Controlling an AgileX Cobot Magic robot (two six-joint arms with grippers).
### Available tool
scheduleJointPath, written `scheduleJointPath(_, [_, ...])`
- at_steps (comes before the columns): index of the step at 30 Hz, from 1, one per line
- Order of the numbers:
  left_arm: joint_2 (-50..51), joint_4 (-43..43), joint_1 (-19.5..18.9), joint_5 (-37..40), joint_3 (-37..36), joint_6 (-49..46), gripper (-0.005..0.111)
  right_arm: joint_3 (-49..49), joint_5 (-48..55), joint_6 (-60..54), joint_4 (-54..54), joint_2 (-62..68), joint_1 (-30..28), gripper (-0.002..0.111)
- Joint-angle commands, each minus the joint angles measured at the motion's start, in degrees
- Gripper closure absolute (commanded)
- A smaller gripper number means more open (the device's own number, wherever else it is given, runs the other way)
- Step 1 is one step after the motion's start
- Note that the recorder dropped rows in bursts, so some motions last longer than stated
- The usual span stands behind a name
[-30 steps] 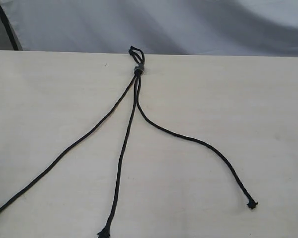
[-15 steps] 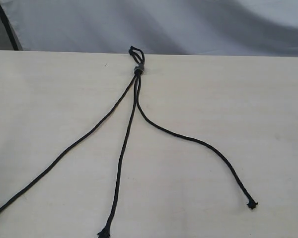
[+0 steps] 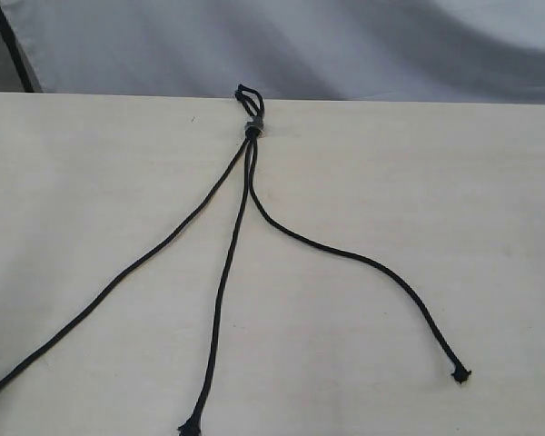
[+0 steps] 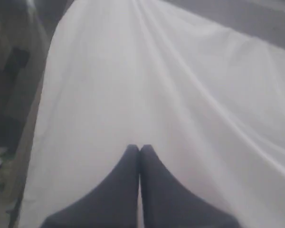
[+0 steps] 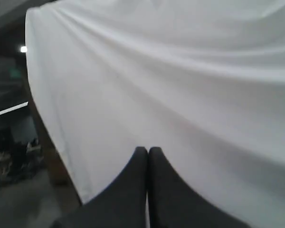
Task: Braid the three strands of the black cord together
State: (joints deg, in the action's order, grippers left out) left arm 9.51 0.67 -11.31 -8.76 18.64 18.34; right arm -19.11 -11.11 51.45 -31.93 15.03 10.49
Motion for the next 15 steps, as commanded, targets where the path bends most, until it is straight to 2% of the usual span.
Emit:
scheduleJointPath(1, [14.98, 1.04, -0.14, 14.57, 9.26, -1.73, 0.107, -8.03, 6.66, 8.36, -13.3, 22.23, 10.08, 0.109])
scheduleJointPath(2, [21.11, 1.04, -0.14, 18.71, 11.7, -2.42, 0.107, -12.79, 14.65, 6.3, -13.84, 31.13, 15.88, 0.109])
scheduleJointPath(3, [24.47, 1.04, -0.14, 19.91, 12.6, -2.87, 0.107, -15.82, 19.49, 4.77, -13.84, 34.61, 18.37, 0.109])
scheduleJointPath(4, [30.15, 1.04, -0.14, 22.37, 13.89, -4.15, 0.107, -22.78, 34.17, 2.01, -13.84, 42.71, 24.51, 0.109])
scheduleJointPath(6, [38.78, -1.56, 0.0, 26.44, 15.73, -9.29, 0.107, -32.53, 52.76, -2.42, -13.15, 52.95, 31.5, 0.109])
scheduleJointPath(8, [47.35, -6.1, 0.36, 30.78, 18.54, -17.01, 0.107, -40.18, 55.4, -14.3, -3.96, 62.06, 34.33, 0.109])
scheduleJointPath(11, [57.86, -13.66, 0.36, 38.45, 23.47, -26.39, 0.107, -48.94, 55.16, -39.62, 19.89, 74.39, 34.0, 0.109])
scheduleJointPath(15, [63.54, -16.07, 0.36, 39.84, 23.77, -29.74, 0.107, -53.33, 55.28, -47.8, 33.57, 85.33, 34.4, 0.109])
